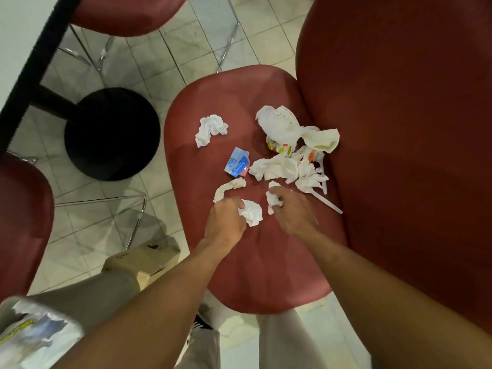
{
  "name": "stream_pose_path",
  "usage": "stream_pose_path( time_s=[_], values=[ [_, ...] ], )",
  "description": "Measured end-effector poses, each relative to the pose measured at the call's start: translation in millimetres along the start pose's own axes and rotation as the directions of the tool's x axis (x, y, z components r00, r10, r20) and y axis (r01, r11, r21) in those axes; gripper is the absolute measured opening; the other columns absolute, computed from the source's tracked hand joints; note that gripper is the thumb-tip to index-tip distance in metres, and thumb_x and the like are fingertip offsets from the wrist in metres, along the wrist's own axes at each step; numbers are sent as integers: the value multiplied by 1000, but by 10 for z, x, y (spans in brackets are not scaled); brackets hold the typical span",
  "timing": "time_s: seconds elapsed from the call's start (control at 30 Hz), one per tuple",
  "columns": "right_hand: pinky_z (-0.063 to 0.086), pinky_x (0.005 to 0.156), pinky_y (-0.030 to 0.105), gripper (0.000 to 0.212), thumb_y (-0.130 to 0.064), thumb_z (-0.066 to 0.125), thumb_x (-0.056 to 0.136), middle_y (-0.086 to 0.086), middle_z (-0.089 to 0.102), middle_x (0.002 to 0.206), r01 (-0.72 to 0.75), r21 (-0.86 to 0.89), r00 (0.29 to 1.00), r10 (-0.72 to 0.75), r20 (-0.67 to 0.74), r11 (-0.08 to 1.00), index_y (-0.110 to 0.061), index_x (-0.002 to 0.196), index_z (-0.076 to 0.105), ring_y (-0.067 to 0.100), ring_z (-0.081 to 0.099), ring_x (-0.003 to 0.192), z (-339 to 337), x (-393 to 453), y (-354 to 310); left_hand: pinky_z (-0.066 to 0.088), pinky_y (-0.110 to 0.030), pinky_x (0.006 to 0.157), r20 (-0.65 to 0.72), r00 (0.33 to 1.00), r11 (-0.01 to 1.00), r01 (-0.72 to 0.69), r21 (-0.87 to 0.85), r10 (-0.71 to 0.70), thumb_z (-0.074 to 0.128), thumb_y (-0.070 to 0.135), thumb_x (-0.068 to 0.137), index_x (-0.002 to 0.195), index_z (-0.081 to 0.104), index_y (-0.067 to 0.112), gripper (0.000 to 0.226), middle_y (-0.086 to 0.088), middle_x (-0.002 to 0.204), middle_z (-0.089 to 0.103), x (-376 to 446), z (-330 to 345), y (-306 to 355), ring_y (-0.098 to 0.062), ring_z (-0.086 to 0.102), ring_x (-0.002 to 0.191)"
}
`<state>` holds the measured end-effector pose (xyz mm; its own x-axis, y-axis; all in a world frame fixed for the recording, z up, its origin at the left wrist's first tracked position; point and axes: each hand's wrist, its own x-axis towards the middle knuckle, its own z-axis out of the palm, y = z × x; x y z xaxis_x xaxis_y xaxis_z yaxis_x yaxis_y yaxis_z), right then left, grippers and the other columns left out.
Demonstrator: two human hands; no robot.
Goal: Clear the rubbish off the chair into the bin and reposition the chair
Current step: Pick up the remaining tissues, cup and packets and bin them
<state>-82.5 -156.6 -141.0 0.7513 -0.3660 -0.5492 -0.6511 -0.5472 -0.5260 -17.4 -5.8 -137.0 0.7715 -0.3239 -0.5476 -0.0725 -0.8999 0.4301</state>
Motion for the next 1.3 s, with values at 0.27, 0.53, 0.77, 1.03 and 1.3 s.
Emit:
stream_pose_path(
  time_s=[0.27, 0.53, 0.77, 1.03, 1.3],
  values=[
    [51, 82, 30, 43, -14, 58, 86, 0, 68, 109, 55, 55, 998, -54, -15, 997, -29, 126, 58, 18, 63, 96, -1, -653, -569, 53, -35, 83, -119, 993, 997, -10, -70, 2, 59, 9, 82, 103, 71, 17, 26, -9, 104, 70, -710, -664, -266, -31, 65, 96],
    [47, 78, 27, 40, -16, 62, 88, 5, 67, 110, 142, 20, 990, -141, -6, 990, -23, 127, 59, 21, 63, 95, 223, -1291, -1254, 50, -30, 74, -255, 963, 995, 73, -71, -88, 59, 26, 86, 101, 72, 28, 20, 1, 95, 72, -1496, -1242, -880, -23, 65, 91],
    [45, 75, 23, 32, -15, 67, 84, -11, 60, 80, 263, 33, 965, -263, -8, 964, -20, 115, 67, 8, 55, 71, 699, -1743, -1863, 40, -28, 72, -357, 920, 983, 122, -135, -163, 61, 30, 87, 100, 70, 25, 17, 0, 112, 56, -2058, -1548, -1606, -22, 59, 94],
    [54, 81, 30, 38, -19, 59, 84, -2, 68, 112, 313, 17, 931, -310, 191, 950, -27, 121, 61, 17, 65, 95, 1658, -2103, -2451, 39, -28, 70, -380, 823, 895, 309, -323, -421, 63, 27, 84, 91, 66, 22, 9, 1, 90, 68, -2681, -1709, -2794, -24, 62, 90],
    [50, 93, 35, 45, -16, 59, 83, 3, 66, 117, 312, -89, 912, -272, 307, 946, -27, 126, 59, 24, 63, 103, 2542, -2312, -2807, 44, -33, 73, -319, 768, 815, 426, -392, -555, 62, 24, 80, 101, 57, 22, 21, 2, 89, 64, -2986, -1618, -3667, -27, 59, 91]
  ],
)
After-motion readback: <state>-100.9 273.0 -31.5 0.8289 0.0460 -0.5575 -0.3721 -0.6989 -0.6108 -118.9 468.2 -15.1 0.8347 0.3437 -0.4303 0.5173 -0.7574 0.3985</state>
